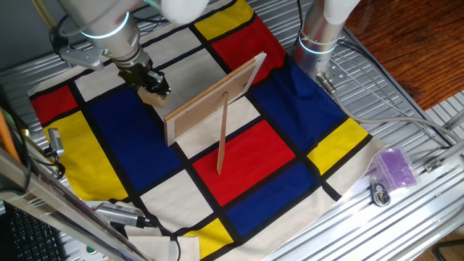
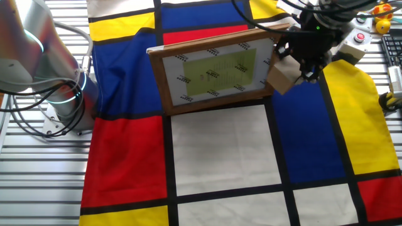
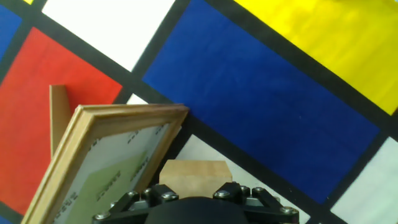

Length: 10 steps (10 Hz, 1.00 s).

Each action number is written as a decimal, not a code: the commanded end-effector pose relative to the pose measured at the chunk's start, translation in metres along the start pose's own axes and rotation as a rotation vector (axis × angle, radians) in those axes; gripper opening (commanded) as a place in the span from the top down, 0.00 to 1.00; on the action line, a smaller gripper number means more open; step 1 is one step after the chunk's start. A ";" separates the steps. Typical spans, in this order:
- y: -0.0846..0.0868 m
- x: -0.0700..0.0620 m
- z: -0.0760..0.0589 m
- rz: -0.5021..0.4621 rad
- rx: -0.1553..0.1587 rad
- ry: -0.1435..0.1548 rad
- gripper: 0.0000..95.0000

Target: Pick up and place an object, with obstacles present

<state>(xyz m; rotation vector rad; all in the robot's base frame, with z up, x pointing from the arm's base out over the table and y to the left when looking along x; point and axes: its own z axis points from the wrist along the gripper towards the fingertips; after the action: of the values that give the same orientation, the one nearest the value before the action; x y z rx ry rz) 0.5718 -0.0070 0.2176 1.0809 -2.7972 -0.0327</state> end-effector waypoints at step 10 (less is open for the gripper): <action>0.019 0.004 -0.040 0.005 -0.031 -0.017 1.00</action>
<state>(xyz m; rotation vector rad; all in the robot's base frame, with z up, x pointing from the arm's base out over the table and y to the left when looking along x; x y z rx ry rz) 0.5646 -0.0015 0.2370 1.0895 -2.8167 -0.0879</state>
